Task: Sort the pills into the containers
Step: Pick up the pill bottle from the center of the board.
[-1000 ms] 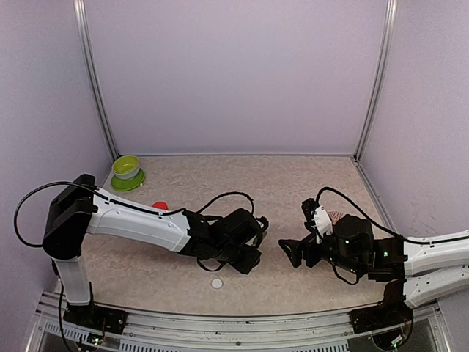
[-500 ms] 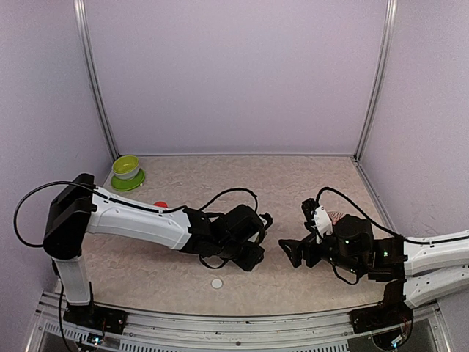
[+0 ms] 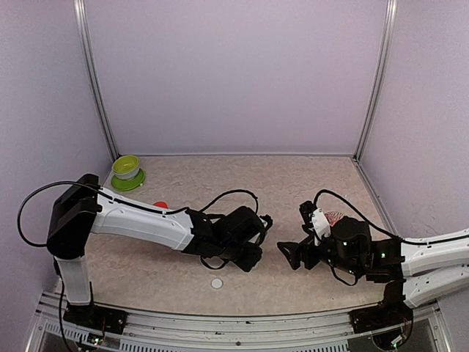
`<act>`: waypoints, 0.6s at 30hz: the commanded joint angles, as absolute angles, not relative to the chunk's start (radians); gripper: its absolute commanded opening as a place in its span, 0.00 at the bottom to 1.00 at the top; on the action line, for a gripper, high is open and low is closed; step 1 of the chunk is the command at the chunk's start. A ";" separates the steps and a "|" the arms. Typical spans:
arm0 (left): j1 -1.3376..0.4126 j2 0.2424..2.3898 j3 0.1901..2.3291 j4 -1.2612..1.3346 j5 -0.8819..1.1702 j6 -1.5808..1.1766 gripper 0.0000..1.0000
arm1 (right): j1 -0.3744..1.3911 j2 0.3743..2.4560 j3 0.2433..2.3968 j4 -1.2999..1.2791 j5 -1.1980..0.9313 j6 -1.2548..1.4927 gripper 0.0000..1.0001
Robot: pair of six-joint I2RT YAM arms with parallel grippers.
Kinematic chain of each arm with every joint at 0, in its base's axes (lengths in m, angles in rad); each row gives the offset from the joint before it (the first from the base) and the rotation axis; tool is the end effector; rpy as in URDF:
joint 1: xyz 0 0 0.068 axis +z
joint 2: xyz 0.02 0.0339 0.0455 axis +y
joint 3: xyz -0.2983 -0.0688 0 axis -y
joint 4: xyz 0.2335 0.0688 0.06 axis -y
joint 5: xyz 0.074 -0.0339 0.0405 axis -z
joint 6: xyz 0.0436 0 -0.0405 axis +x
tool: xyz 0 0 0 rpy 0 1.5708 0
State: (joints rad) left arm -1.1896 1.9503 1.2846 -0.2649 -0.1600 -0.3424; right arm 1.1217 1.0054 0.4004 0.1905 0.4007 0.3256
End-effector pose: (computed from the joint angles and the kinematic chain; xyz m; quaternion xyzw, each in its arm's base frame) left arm 0.1631 -0.3883 0.1997 0.3660 0.8729 -0.1628 0.2786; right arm 0.0982 0.1645 0.2360 -0.2179 0.7987 0.2297 0.5117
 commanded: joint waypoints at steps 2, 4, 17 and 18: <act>-1.189 1.892 1.268 -0.225 -0.141 -0.340 0.24 | 1.115 1.004 0.367 0.257 0.382 0.296 0.97; -1.191 1.861 1.253 -0.207 -0.121 -0.342 0.23 | 1.115 0.994 0.347 0.293 0.354 0.275 0.97; -1.210 1.558 1.092 0.039 0.147 -0.351 0.24 | 1.115 0.997 0.145 0.893 -0.202 0.173 0.96; -1.216 1.546 1.085 0.057 0.163 -0.346 0.24 | 1.115 1.014 0.150 0.919 -0.236 0.172 0.95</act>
State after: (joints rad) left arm -1.1957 1.5948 1.1164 -0.0696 0.0448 -0.3504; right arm 1.1217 0.9775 0.1471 0.6640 -0.0147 0.1982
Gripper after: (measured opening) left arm 0.267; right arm 0.959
